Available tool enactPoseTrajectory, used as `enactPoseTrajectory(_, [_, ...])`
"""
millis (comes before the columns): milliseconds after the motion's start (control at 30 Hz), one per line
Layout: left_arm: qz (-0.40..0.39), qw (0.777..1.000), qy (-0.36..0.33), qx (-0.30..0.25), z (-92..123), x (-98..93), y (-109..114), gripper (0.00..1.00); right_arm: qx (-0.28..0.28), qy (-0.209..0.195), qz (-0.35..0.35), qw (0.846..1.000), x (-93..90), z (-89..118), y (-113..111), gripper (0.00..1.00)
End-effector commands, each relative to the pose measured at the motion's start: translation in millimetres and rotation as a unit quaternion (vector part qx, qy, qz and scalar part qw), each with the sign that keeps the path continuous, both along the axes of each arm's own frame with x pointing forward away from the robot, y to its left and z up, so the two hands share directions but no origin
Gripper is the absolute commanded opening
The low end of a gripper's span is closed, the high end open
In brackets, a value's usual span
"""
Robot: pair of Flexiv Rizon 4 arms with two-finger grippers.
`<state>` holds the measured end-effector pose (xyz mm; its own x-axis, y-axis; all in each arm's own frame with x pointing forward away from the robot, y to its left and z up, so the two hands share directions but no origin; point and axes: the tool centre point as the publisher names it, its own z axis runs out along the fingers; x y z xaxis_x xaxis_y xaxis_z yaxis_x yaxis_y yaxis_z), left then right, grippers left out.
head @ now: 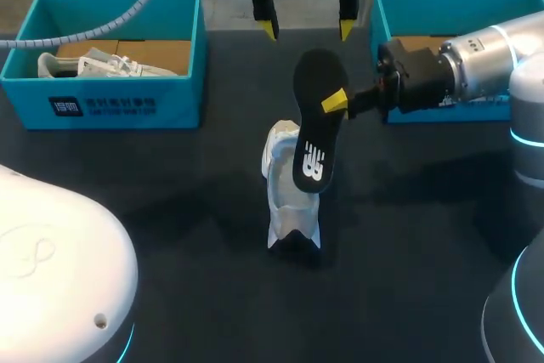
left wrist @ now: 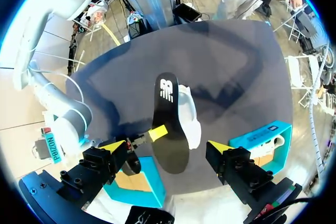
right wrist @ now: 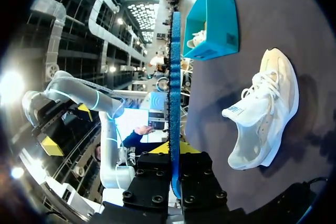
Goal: Take the shoe out of the shoebox, open the shoe tongue, remove and reinsert the insole, then place the shoe into the shoebox
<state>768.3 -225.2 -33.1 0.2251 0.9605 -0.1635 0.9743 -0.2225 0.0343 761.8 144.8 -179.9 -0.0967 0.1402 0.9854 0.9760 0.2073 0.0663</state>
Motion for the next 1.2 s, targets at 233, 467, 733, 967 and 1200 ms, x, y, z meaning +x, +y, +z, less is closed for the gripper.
enactPoseTrajectory(233, [-0.004,0.999,0.006,-0.054,-5,-4.0,7,1.00,-0.003,0.001,0.001,1.000,-0.5,1,-2,0.00])
enactPoseTrajectory(467, [-0.002,0.993,0.012,-0.116,-12,-7.3,14,1.00,-0.007,0.004,-0.004,1.000,-3.0,3,-8,0.00])
enactPoseTrajectory(733, [-0.007,0.977,0.018,-0.213,-24,-11.8,21,1.00,-0.011,0.008,-0.008,1.000,-5.4,5,-13,0.00])
enactPoseTrajectory(967, [0.011,0.957,0.030,-0.289,-34,-16.8,28,1.00,-0.014,0.013,-0.011,1.000,-7.4,6,-18,0.00])
enactPoseTrajectory(1200, [0.030,0.934,0.043,-0.354,-43,-21.6,32,1.00,-0.015,0.014,-0.016,1.000,-7.8,7,-19,0.00])
